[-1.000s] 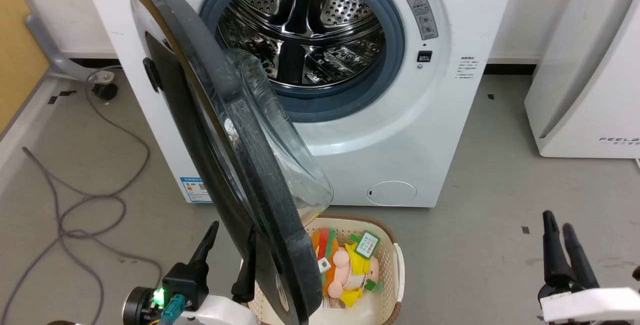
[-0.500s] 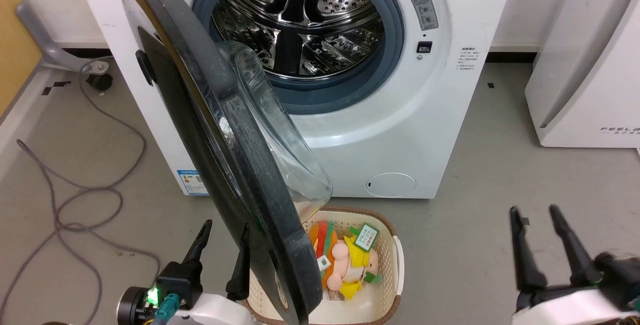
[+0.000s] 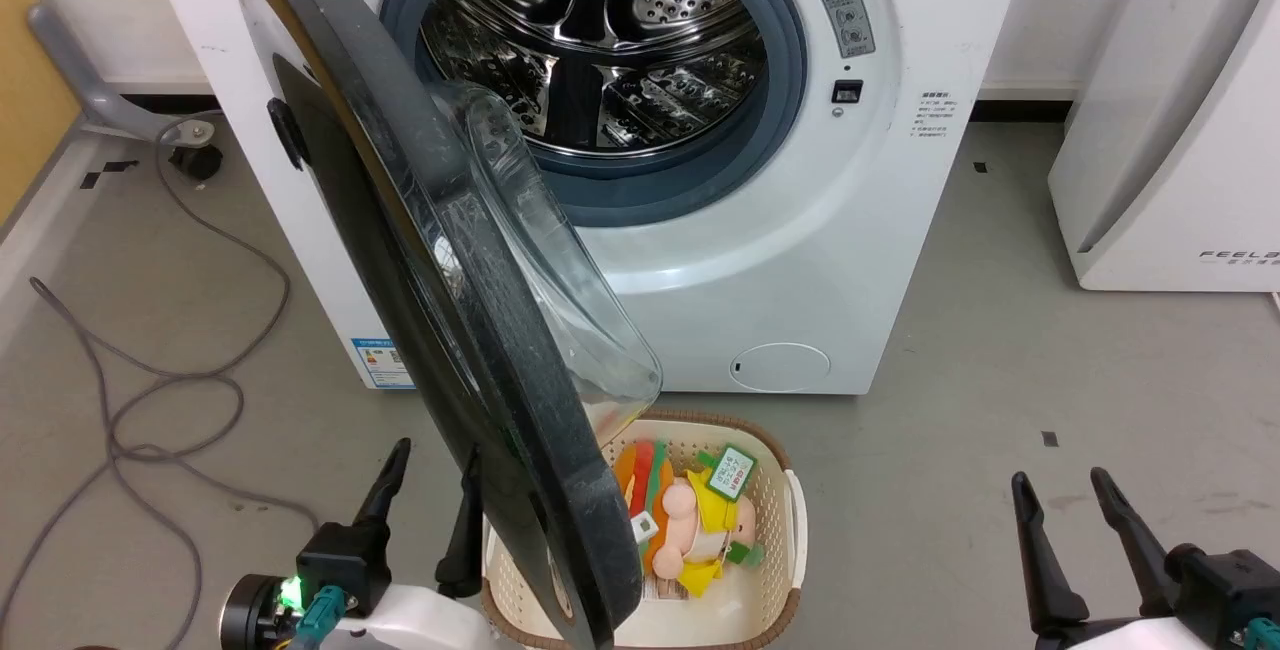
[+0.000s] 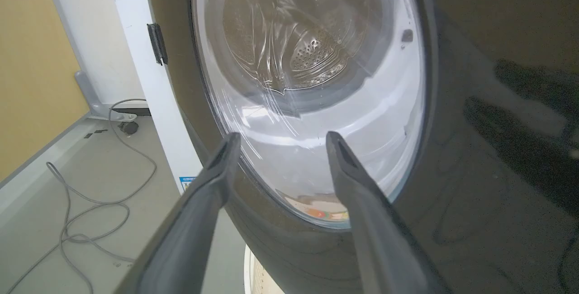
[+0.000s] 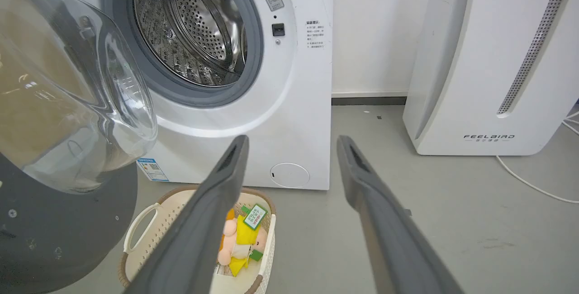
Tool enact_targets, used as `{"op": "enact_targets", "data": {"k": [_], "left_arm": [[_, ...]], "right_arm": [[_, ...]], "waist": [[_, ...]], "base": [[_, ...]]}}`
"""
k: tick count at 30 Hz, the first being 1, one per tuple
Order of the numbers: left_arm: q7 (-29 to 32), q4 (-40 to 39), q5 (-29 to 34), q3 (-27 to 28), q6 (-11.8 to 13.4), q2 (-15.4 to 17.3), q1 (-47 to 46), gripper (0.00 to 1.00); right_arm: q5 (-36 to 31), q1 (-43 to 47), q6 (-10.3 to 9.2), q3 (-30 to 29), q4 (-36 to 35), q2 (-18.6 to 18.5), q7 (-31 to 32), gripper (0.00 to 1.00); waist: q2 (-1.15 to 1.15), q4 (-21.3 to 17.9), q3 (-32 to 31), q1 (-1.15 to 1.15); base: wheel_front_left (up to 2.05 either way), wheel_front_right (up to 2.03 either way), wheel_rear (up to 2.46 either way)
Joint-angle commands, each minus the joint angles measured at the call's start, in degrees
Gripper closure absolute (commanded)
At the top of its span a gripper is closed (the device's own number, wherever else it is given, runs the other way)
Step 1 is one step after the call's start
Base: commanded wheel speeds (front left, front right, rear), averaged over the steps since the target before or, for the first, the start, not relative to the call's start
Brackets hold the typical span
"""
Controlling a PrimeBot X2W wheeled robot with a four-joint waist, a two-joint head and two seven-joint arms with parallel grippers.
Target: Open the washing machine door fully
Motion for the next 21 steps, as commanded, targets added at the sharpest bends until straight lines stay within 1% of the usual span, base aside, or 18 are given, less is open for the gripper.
{"op": "enact_targets", "data": {"k": [1, 12, 17, 21], "left_arm": [[-0.3, 0.0, 0.1, 0.0, 0.1, 0.4, -0.3, 1.0], [-0.3, -0.8, -0.2, 0.3, 0.1, 0.7, -0.5, 1.0], [-0.3, -2.7, -0.2, 0.5, 0.5, 1.1, -0.6, 1.0], [-0.2, -6.1, -0.5, 1.2, 1.0, 1.8, -0.8, 1.0]], "right_arm": [[0.0, 0.5, 0.03, 0.2, 0.3, 0.3, -0.4, 0.0], [0.2, 0.1, 0.03, 0.2, 0.9, 0.3, -0.7, 0.0], [0.4, 0.0, 0.03, 0.3, 1.1, 0.3, -0.6, 0.0], [0.8, 0.1, 0.03, 0.3, 1.3, 0.3, -0.6, 0.0]], "waist": [[0.0, 0.0, -0.1, 0.0], [0.0, 0.0, -0.2, 0.0], [0.0, 0.1, -0.3, 0.0], [0.0, 0.2, -0.4, 0.0]], "base": [[0.0, 0.0, 0.0], [0.0, 0.0, 0.0], [0.0, 0.0, 0.0], [0.0, 0.0, 0.0]]}}
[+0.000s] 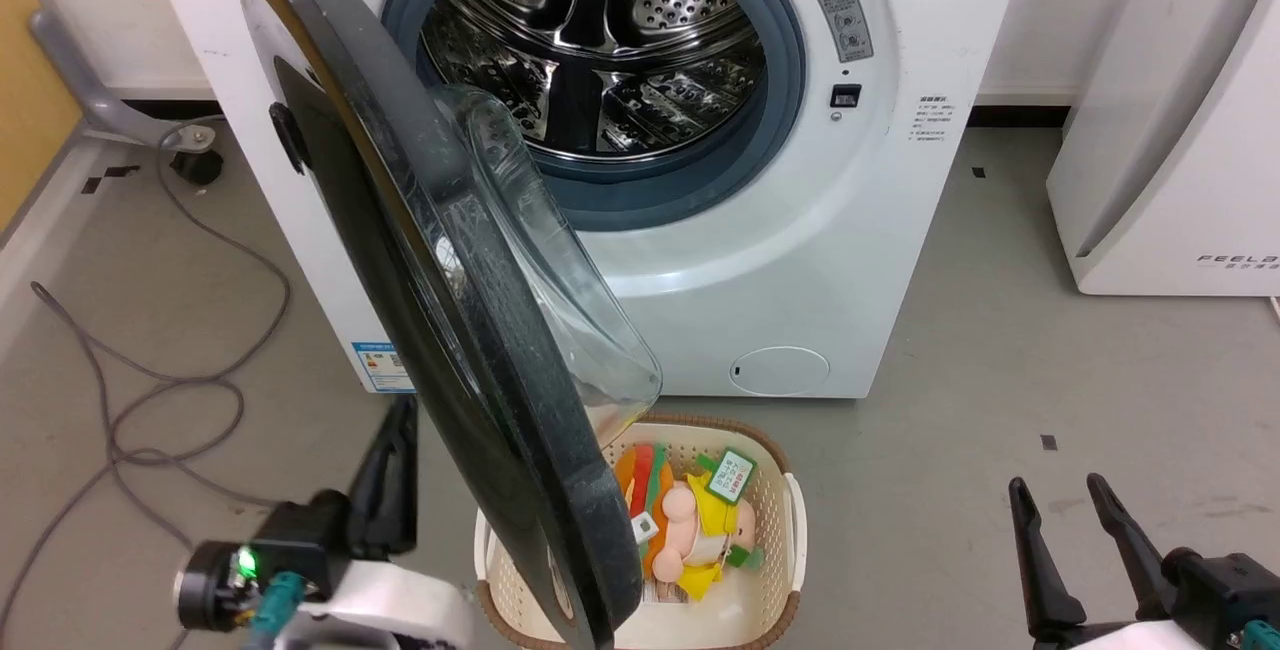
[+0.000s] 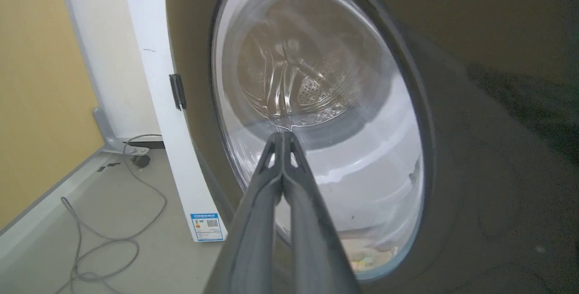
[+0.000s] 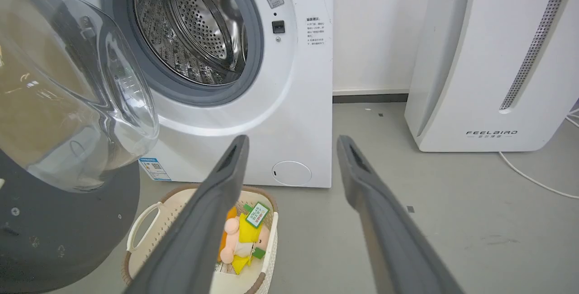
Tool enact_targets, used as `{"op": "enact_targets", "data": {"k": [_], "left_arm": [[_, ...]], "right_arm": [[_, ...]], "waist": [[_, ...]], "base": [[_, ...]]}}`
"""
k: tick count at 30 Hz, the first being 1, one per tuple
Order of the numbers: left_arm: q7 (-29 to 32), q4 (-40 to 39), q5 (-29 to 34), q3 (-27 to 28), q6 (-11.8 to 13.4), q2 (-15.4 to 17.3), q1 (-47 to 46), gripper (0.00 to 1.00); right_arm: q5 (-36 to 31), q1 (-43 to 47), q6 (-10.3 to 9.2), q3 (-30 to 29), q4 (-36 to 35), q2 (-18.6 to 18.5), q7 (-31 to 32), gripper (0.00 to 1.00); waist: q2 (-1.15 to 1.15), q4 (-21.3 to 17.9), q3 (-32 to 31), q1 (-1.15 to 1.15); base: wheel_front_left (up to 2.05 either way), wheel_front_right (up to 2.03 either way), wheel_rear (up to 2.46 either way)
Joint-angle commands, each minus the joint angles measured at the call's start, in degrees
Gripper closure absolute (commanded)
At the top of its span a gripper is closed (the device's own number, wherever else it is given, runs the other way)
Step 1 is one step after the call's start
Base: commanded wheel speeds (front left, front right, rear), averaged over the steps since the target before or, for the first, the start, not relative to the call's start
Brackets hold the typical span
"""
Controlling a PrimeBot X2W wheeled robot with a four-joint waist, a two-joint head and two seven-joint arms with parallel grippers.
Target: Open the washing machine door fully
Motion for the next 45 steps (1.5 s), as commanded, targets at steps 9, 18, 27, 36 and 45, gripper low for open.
{"op": "enact_targets", "data": {"k": [9, 18, 27, 36, 45], "left_arm": [[-0.1, -15.2, -0.3, 3.2, 2.9, 1.7, -1.2, 1.0], [-0.3, -33.3, -0.3, 3.3, 3.6, 1.3, -2.4, 1.0], [1.5, -43.2, -5.3, -6.0, -0.6, -0.8, -2.4, 1.0], [10.5, -41.4, -13.9, -21.6, -5.9, -0.4, -1.4, 1.0], [22.8, -34.5, -16.0, -31.5, -4.6, 3.0, 5.8, 1.0]], "right_arm": [[0.7, 0.1, 0.03, 0.4, 0.3, 0.3, 0.0, 0.0], [0.4, 0.1, 0.03, 0.5, 0.2, 0.3, -0.2, 0.0], [0.7, 0.3, 0.03, 0.3, 0.2, 0.3, -0.3, 0.0], [0.8, 0.6, 0.03, -0.1, 0.5, 0.3, 0.1, 0.0], [0.9, 1.2, 0.03, 0.1, 0.6, 0.3, 0.2, 0.0]], "waist": [[0.0, 0.1, 0.0, 0.0], [0.0, 0.2, -0.3, 0.0], [0.0, 0.3, -0.4, 0.0], [0.0, 1.0, -0.8, 0.0], [0.0, 0.7, -1.3, 0.0]], "base": [[0.0, 0.0, 0.0], [0.0, 0.0, 0.0], [0.0, 0.0, 0.0], [0.0, 0.0, 0.0], [0.0, 0.0, 0.0]]}}
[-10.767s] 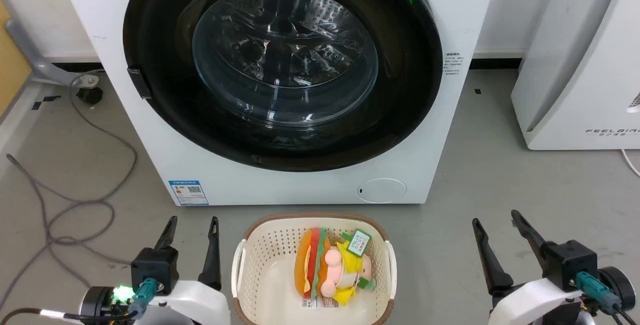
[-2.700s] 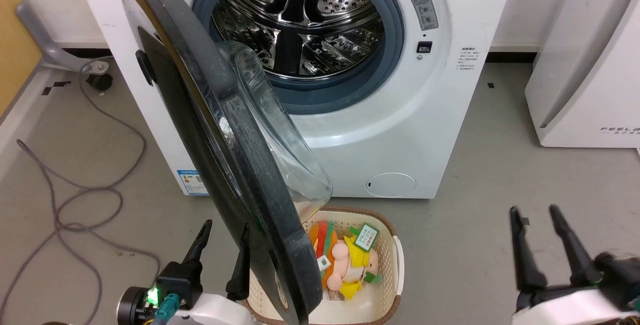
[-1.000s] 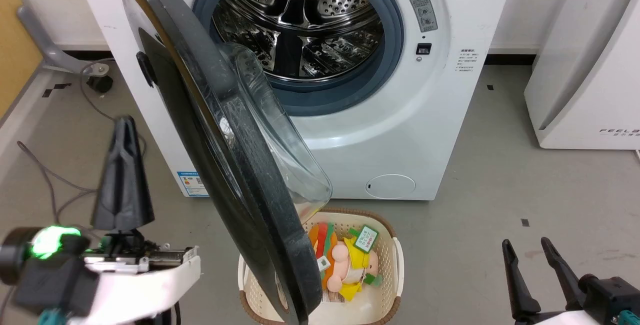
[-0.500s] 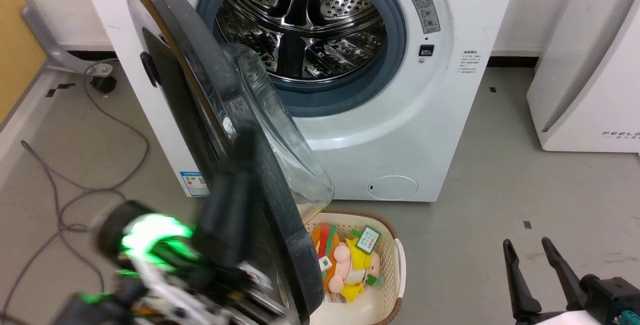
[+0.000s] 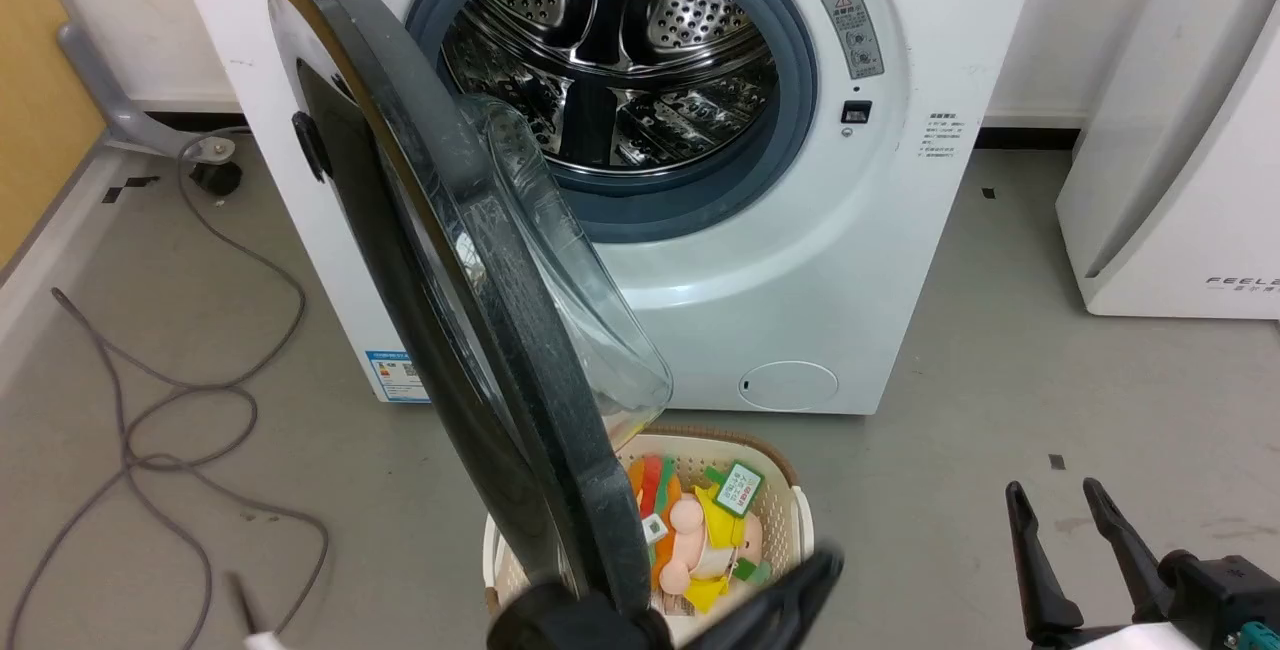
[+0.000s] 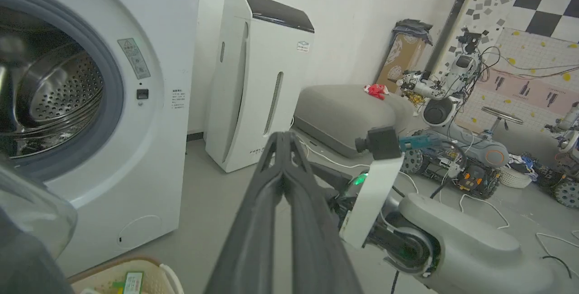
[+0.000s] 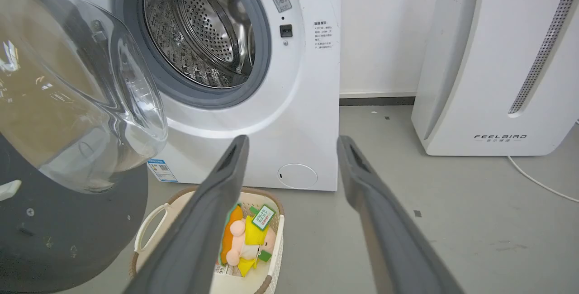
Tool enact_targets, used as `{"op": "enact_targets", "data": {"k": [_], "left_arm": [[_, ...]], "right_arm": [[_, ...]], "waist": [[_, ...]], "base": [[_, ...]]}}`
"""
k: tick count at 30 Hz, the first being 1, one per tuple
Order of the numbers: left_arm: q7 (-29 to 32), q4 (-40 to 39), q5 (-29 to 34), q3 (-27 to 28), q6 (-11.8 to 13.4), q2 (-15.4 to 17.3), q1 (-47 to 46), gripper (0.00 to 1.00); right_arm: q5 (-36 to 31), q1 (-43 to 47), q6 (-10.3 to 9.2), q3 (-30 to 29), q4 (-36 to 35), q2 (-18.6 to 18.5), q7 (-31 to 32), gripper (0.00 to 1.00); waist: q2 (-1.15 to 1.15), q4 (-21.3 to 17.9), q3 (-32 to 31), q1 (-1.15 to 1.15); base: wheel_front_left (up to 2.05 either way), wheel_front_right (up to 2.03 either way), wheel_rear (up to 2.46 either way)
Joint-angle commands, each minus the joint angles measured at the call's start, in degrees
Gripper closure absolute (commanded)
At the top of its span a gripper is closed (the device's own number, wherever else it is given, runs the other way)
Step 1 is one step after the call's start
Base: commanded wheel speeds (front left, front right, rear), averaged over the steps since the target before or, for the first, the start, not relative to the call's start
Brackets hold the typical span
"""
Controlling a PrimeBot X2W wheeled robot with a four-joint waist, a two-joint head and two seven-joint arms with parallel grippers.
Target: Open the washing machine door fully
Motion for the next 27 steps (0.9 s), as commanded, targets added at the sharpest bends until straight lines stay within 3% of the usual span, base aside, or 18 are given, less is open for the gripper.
{"op": "enact_targets", "data": {"k": [1, 6, 18, 27], "left_arm": [[2.0, 1.3, 0.4, -0.7, 0.8, 1.1, 1.6, 1.0], [5.2, 7.2, 2.0, -1.3, 2.9, 3.0, 3.9, 1.0], [-4.5, 18.2, 6.1, 3.5, 6.9, 0.4, -1.5, 1.0], [-6.9, 21.0, 6.0, 6.1, 9.6, -0.2, -2.1, 1.0]], "right_arm": [[0.5, 1.2, 0.03, 0.0, 0.1, 0.3, 0.0, 0.0], [0.6, 1.2, 0.03, -0.1, 0.2, 0.3, 0.0, 0.0], [1.3, 0.7, 0.03, 0.1, 0.8, 0.3, -0.1, 0.0], [1.8, 0.5, 0.03, 0.2, 1.4, 0.3, -0.2, 0.0]], "waist": [[0.0, -0.1, 0.0, 0.0], [0.0, -0.1, 0.3, 0.0], [0.0, 0.0, 0.6, 0.0], [0.0, -0.1, 0.7, 0.0]], "base": [[0.0, 0.0, 0.0], [0.0, 0.0, 0.0], [0.0, 0.0, 0.0], [0.0, 0.0, 0.0]]}}
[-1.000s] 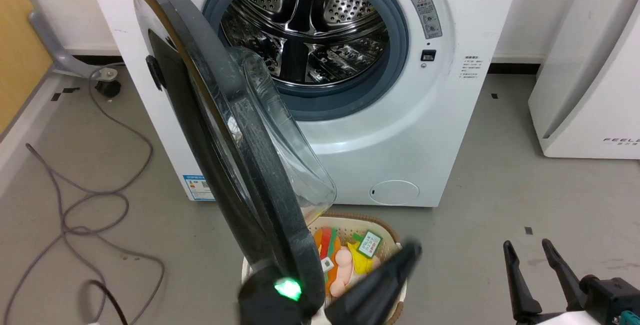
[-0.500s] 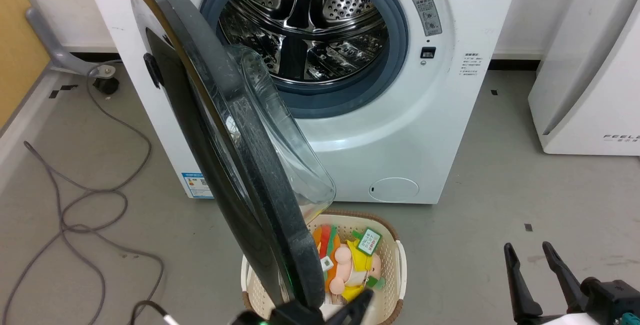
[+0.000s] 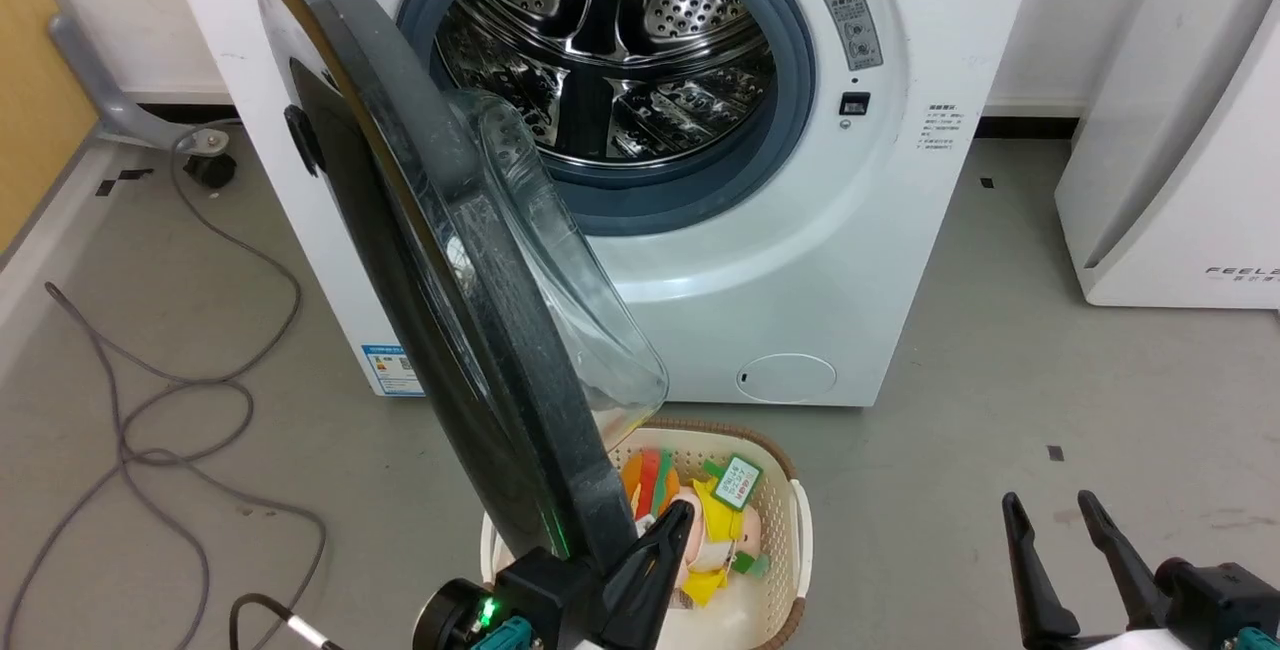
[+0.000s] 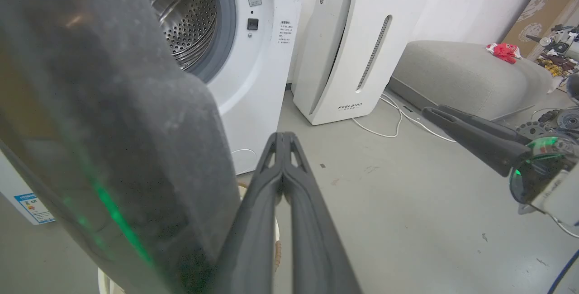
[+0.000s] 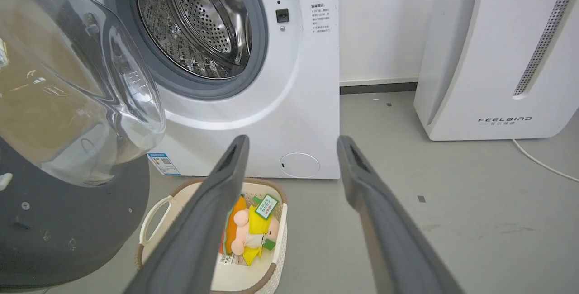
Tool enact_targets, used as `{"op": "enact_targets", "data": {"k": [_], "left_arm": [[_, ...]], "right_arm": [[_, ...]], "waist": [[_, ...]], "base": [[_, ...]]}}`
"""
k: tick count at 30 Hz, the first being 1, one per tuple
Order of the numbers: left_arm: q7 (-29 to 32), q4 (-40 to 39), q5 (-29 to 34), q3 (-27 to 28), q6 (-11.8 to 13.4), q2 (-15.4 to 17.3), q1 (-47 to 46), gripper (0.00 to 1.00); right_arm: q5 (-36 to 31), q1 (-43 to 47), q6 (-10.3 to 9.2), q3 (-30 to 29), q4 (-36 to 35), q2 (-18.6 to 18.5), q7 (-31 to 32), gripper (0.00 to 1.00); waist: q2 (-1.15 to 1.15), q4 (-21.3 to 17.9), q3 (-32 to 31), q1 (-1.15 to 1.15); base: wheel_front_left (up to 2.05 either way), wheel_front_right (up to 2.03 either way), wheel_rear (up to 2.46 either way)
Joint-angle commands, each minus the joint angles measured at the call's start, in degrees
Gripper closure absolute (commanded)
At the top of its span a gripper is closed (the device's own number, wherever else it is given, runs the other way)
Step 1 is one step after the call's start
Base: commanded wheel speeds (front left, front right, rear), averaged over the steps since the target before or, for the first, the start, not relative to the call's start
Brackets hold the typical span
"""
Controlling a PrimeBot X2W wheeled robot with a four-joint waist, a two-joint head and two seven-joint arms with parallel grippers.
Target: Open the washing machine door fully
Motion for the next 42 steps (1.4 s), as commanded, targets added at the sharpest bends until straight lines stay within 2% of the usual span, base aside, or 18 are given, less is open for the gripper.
{"op": "enact_targets", "data": {"k": [1, 10, 18, 25, 30, 35, 42], "left_arm": [[-0.4, 0.2, 0.1, 0.7, 0.7, 0.1, -0.4, 1.0], [0.1, -2.0, 0.0, 1.7, 3.5, 0.5, 2.3, 1.0], [0.2, -5.9, -0.6, 2.3, 5.6, 0.4, 4.8, 1.0], [-0.7, -8.4, -0.5, 5.1, 8.4, 1.1, 6.4, 1.0], [-2.0, -9.8, -0.5, 8.9, 11.0, 2.1, 7.2, 1.0], [-3.2, -9.7, -0.5, 14.2, 12.9, 4.5, 6.9, 1.0], [-7.6, -2.8, -5.4, 23.4, 12.0, 7.3, 2.9, 1.0]], "right_arm": [[0.2, 0.2, 0.03, 0.0, 0.1, 0.3, -0.2, 0.0], [1.2, 0.6, 0.03, -0.1, 1.3, 0.3, -0.9, 0.0], [-0.1, 0.3, 0.03, -0.8, 0.3, 0.3, -0.9, 0.0], [-0.2, 0.0, 0.03, -1.1, -1.0, 0.3, -0.4, 0.0], [-0.2, 0.2, 0.03, -1.2, -1.6, 0.3, -0.2, 0.0], [-0.2, 0.3, 0.03, -1.4, -2.1, 0.3, 0.1, 0.0], [0.1, 0.1, 0.03, -1.2, -2.2, 0.3, 0.3, 0.0]], "waist": [[0.0, 0.0, 0.0, 0.0], [0.0, 1.9, -0.2, 0.0], [0.0, 7.4, 0.1, 0.0], [0.0, 12.0, 0.4, 0.0], [0.0, 13.8, 0.5, 0.0], [0.0, 14.7, 0.7, 0.0], [0.0, 14.8, 0.7, 0.0]], "base": [[0.0, 0.0, 0.0], [0.0, 0.0, 0.0], [0.0, 0.0, 0.0], [0.0, 0.0, 0.0], [0.0, 0.0, 0.0], [0.0, 0.0, 0.0], [0.0, 0.0, 0.0]]}}
